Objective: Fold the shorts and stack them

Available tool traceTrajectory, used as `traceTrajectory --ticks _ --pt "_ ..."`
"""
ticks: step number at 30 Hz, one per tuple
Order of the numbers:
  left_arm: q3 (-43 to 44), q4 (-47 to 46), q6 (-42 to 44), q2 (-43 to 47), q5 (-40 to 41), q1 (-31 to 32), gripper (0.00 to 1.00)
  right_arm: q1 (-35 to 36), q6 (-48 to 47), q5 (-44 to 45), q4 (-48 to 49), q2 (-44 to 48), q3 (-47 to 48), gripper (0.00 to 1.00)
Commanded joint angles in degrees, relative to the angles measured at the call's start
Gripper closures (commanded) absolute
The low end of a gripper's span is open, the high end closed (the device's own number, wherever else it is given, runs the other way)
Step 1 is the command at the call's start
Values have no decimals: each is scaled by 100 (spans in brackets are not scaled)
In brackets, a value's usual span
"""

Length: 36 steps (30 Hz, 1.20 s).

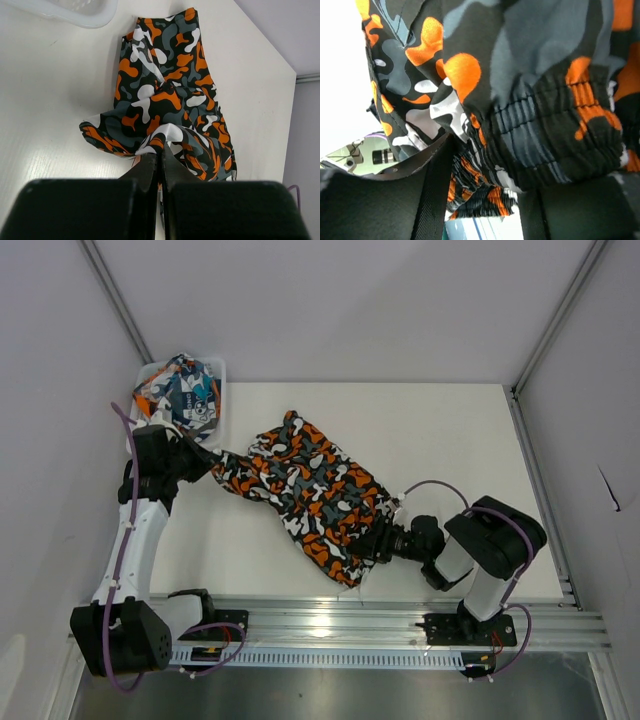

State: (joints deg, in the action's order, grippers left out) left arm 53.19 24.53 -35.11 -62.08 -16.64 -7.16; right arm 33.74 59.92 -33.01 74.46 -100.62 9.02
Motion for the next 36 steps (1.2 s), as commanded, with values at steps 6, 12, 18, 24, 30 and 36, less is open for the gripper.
traceTrajectory --ticks 6,12,18,24,30,36 --pt "16 -107 -57 179 30 -66 100 616 248 1024 1493 411 -321 83" --pt "68 -46 -31 232 3 -58 100 687 178 1649 1449 1008 -620 100" --pt "314 200 57 250 -321 -66 100 133 -480 885 -725 3009 -261 100" --pt "499 271 -30 372 -567 -75 100 -93 -1903 1035 -5531 5841 1206 100" --pt "429 -395 -496 688 -1156 -66 100 -456 -2774 559 -7435 5773 2918 100" --pt "657 -1012 -681 1005 -1780 -75 100 -920 -3513 393 -9112 5685 4464 100"
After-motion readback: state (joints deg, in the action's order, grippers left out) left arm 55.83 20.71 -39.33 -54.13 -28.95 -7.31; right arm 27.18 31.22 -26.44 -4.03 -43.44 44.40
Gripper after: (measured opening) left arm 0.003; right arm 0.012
